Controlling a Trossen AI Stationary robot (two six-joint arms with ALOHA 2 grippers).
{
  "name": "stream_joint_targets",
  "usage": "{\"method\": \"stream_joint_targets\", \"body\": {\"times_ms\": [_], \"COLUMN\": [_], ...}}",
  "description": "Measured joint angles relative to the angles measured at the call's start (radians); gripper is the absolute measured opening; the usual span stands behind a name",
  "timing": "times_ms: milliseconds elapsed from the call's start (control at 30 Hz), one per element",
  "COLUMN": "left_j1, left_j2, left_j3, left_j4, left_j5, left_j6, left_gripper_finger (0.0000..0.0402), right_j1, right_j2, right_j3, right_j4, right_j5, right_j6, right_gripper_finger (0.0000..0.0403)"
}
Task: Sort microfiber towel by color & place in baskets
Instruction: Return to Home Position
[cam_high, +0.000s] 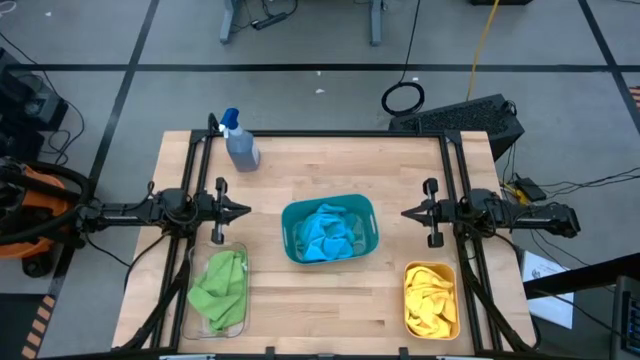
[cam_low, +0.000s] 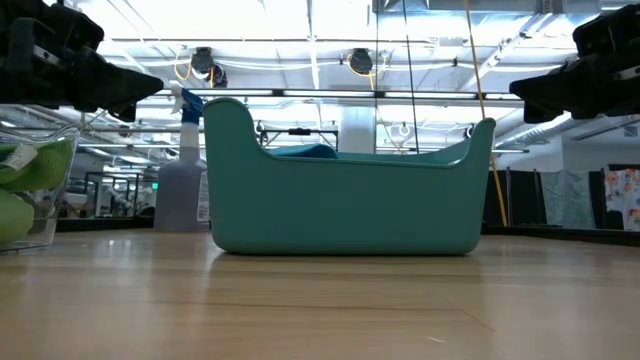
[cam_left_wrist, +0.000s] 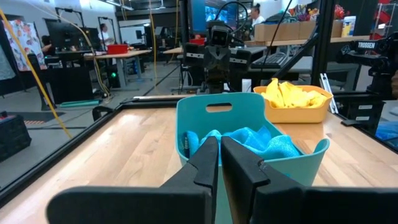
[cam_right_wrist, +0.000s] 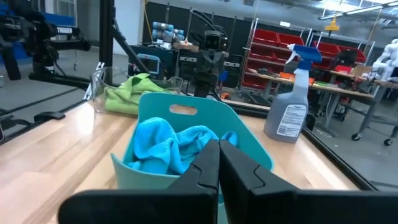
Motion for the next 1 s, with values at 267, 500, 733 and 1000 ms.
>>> {"method": "stream_joint_targets", "body": {"times_ms": [267, 500, 733, 1000], "left_j1": [0.000, 0.000, 0.000, 0.000], "left_j2": [0.000, 0.000, 0.000, 0.000], "left_j3": [0.000, 0.000, 0.000, 0.000], "left_j4": [0.000, 0.000, 0.000, 0.000], "left_j5": [0.000, 0.000, 0.000, 0.000], "left_j6": [0.000, 0.000, 0.000, 0.000], "left_gripper_finger": [0.0027, 0.0027, 0.0027, 0.0027], "right_j1": [0.000, 0.000, 0.000, 0.000], "right_j2": [0.000, 0.000, 0.000, 0.000], "right_j3": [0.000, 0.000, 0.000, 0.000], "right_j4": [0.003, 0.003, 0.004, 0.004], "right_j5": [0.002, 0.002, 0.002, 0.002], "right_j6": [-0.014, 0.038, 0.038, 0.037], "right_gripper_finger": [0.0000, 0.0000, 0.0000, 0.0000]}}
